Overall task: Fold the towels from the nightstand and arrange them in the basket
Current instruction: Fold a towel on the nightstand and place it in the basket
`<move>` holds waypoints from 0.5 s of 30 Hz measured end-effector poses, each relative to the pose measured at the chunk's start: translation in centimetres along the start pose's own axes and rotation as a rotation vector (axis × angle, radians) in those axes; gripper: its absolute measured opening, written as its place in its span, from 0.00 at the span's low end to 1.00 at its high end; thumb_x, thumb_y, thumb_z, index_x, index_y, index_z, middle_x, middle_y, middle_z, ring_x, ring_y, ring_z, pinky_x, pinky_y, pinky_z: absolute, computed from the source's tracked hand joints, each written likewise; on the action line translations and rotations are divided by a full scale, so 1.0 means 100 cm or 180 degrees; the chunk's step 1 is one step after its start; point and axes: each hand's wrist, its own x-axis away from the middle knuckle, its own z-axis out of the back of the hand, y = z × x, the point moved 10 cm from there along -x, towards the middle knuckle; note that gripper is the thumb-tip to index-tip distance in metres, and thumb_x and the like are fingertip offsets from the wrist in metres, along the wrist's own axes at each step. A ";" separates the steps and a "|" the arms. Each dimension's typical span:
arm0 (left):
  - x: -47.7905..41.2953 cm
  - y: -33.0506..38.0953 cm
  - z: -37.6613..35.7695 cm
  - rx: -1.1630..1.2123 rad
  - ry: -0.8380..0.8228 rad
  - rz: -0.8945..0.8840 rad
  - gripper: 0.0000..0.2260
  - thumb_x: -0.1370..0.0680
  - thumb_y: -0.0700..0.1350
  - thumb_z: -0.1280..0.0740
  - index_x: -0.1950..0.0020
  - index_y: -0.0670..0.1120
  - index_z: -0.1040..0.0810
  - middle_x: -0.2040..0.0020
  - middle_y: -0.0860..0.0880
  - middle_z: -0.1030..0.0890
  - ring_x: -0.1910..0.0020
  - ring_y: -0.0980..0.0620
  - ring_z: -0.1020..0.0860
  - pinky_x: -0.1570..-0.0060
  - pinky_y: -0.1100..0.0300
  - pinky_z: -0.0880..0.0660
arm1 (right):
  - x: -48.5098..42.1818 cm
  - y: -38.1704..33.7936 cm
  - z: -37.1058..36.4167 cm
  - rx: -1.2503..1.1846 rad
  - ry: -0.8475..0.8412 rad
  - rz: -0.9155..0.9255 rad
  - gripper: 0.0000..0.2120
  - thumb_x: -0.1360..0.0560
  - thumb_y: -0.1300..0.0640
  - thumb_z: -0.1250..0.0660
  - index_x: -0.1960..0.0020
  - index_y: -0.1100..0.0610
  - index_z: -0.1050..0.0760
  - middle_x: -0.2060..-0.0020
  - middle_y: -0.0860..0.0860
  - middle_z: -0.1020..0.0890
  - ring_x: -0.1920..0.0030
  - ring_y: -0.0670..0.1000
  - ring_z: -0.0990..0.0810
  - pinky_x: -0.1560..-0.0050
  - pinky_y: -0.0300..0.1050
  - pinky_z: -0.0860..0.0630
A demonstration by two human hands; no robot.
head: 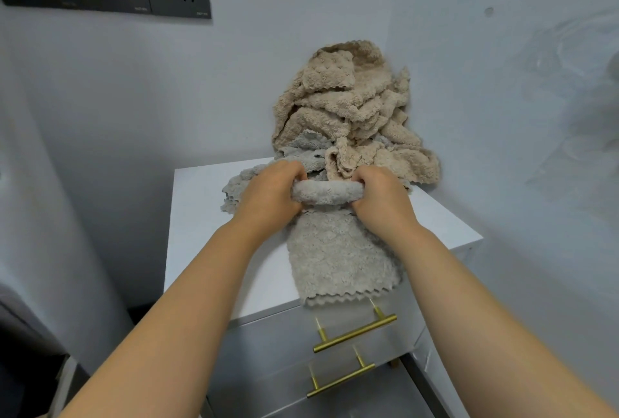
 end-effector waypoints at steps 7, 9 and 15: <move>0.001 0.005 -0.015 0.0158 -0.0560 -0.0097 0.17 0.31 0.38 0.25 0.54 0.52 0.32 0.54 0.53 0.28 0.54 0.51 0.29 0.57 0.56 0.30 | -0.004 0.015 -0.003 -0.0313 -0.0483 -0.0099 0.12 0.33 0.70 0.33 0.61 0.54 0.31 0.60 0.51 0.25 0.58 0.53 0.29 0.63 0.47 0.34; 0.001 0.003 -0.017 0.0365 -0.0827 -0.0017 0.18 0.33 0.41 0.23 0.56 0.53 0.31 0.55 0.54 0.27 0.54 0.52 0.29 0.54 0.56 0.29 | -0.003 0.016 -0.003 -0.0339 -0.0744 -0.0095 0.09 0.32 0.66 0.29 0.60 0.56 0.29 0.58 0.53 0.23 0.60 0.52 0.29 0.63 0.47 0.33; 0.011 -0.001 -0.018 0.0313 -0.1484 0.0012 0.12 0.32 0.46 0.23 0.54 0.53 0.23 0.53 0.52 0.24 0.52 0.51 0.26 0.49 0.56 0.28 | 0.008 0.008 -0.004 -0.0127 -0.1558 -0.0044 0.12 0.34 0.64 0.25 0.59 0.54 0.27 0.61 0.48 0.25 0.62 0.48 0.30 0.62 0.44 0.32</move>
